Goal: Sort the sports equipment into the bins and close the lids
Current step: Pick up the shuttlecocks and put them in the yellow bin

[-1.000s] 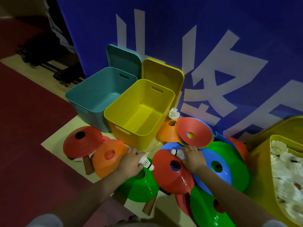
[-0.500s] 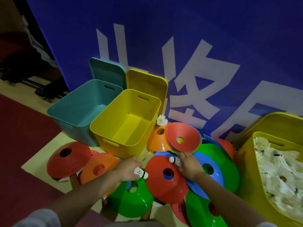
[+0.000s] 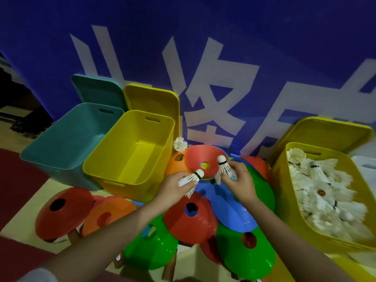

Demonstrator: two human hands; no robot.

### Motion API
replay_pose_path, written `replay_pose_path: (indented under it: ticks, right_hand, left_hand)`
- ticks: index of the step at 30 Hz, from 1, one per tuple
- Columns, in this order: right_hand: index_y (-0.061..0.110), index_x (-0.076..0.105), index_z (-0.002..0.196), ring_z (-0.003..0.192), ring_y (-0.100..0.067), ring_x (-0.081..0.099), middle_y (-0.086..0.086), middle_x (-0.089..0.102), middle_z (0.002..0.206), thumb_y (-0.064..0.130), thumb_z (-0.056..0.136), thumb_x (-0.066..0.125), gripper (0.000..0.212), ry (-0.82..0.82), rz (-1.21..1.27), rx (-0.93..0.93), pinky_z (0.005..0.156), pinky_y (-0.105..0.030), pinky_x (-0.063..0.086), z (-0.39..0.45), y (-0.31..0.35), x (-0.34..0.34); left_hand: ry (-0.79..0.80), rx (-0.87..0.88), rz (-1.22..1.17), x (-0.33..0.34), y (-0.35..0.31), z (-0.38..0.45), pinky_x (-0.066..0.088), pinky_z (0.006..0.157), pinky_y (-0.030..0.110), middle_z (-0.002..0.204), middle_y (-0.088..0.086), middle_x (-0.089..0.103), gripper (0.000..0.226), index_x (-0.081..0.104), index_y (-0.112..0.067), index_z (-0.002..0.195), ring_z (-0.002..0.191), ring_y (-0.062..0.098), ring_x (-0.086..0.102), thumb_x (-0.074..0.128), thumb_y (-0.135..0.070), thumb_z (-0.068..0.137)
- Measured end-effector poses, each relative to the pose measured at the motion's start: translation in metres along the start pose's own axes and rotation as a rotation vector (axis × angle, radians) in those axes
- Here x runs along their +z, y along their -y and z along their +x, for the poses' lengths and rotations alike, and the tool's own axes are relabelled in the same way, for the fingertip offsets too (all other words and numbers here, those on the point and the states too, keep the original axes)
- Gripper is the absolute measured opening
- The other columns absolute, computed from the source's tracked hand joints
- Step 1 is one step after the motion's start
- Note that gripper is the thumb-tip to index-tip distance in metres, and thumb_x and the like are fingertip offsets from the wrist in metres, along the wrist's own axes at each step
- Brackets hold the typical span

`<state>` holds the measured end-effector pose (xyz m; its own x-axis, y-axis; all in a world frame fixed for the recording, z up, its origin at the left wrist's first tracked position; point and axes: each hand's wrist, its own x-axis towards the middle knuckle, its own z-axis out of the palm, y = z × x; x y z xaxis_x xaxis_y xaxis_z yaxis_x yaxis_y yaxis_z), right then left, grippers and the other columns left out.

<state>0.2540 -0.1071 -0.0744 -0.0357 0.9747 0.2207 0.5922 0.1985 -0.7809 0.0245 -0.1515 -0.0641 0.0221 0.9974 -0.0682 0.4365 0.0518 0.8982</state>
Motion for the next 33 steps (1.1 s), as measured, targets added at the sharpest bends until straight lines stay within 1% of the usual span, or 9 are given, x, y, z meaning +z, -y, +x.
replay_pose_path:
  ticks: [3,7,10,12,17,22,26,29,33]
  right_hand:
    - [0.019,0.062,0.107,0.089,-0.003,0.051,0.004,0.059,0.098,0.027,0.074,0.065,0.034,-0.094,-0.037,-0.024,0.078,-0.007,0.035,-0.001,-0.010,-0.056]
    - [0.016,0.062,0.114,0.096,-0.008,0.053,0.000,0.060,0.105,0.039,0.078,0.059,0.044,-0.181,-0.096,0.050,0.082,-0.021,0.037,-0.011,-0.046,-0.137]
    - [0.017,0.057,0.123,0.107,-0.010,0.052,0.004,0.057,0.115,0.022,0.086,0.066,0.039,-0.254,-0.098,0.142,0.088,-0.027,0.039,-0.020,-0.078,-0.194]
    - [0.018,0.056,0.125,0.108,-0.012,0.054,0.004,0.058,0.115,0.018,0.085,0.067,0.041,-0.327,-0.073,0.190,0.086,-0.028,0.039,-0.027,-0.099,-0.229]
    - [0.016,0.057,0.123,0.112,-0.020,0.052,-0.003,0.058,0.118,0.019,0.084,0.066,0.040,-0.395,-0.156,0.298,0.085,-0.026,0.035,-0.036,-0.146,-0.290]
    - [0.022,0.050,0.129,0.118,-0.012,0.050,0.004,0.054,0.128,0.025,0.086,0.066,0.046,-0.294,-0.130,0.256,0.090,-0.023,0.036,-0.032,-0.171,-0.301]
    - [0.025,0.046,0.134,0.119,-0.007,0.049,0.010,0.052,0.131,0.037,0.087,0.063,0.052,-0.172,-0.108,0.227,0.096,-0.028,0.042,-0.027,-0.187,-0.291]
    - [0.027,0.056,0.125,0.110,-0.015,0.056,0.005,0.062,0.120,0.048,0.085,0.055,0.046,-0.037,-0.309,0.138,0.091,-0.032,0.045,-0.034,-0.207,-0.279]
    - [0.026,0.061,0.124,0.105,-0.021,0.052,0.001,0.064,0.107,0.058,0.082,0.036,0.058,-0.022,-0.458,0.130,0.087,-0.033,0.043,-0.031,-0.218,-0.269]
  left_hand:
    - [0.043,0.049,-0.069,0.047,-0.033,0.008,0.043,0.068,0.021,0.078,-0.010,0.066,0.008,0.062,-0.032,0.086,0.068,-0.004,0.055,0.069,-0.028,0.086]
    - [0.125,0.075,-0.158,0.122,-0.081,0.010,0.041,0.065,0.014,0.080,-0.009,0.063,0.012,0.057,-0.032,0.089,0.066,-0.010,0.054,0.066,-0.029,0.082]
    - [0.175,0.084,-0.224,0.175,-0.115,0.009,0.046,0.071,0.020,0.087,-0.008,0.063,0.019,0.056,-0.035,0.092,0.074,-0.005,0.058,0.060,-0.031,0.074]
    - [0.169,0.111,-0.208,0.206,-0.132,0.014,0.049,0.079,0.028,0.099,-0.004,0.063,0.031,0.056,-0.036,0.098,0.088,0.006,0.061,0.058,-0.040,0.067]
    - [0.097,0.205,-0.071,0.262,-0.170,0.055,0.043,0.082,0.025,0.109,-0.001,0.057,0.032,0.056,-0.028,0.111,0.098,0.011,0.055,0.067,-0.032,0.081]
    - [0.150,0.278,0.217,0.294,-0.184,0.112,0.044,0.094,0.034,0.126,-0.001,0.055,0.037,0.054,-0.026,0.123,0.116,0.017,0.052,0.064,-0.033,0.088]
    - [0.126,0.309,0.381,0.316,-0.177,0.129,0.046,0.094,0.037,0.128,-0.003,0.058,0.037,0.053,-0.028,0.124,0.115,0.020,0.056,0.062,-0.037,0.089]
    - [0.120,0.419,0.578,0.328,-0.163,0.132,0.032,0.101,0.033,0.129,-0.012,0.058,0.028,0.060,-0.033,0.119,0.121,0.011,0.052,0.058,-0.039,0.092]
    - [0.121,0.421,0.752,0.334,-0.157,0.136,0.019,0.109,0.034,0.142,-0.010,0.048,0.032,0.059,-0.031,0.127,0.140,0.010,0.030,0.044,-0.034,0.099]
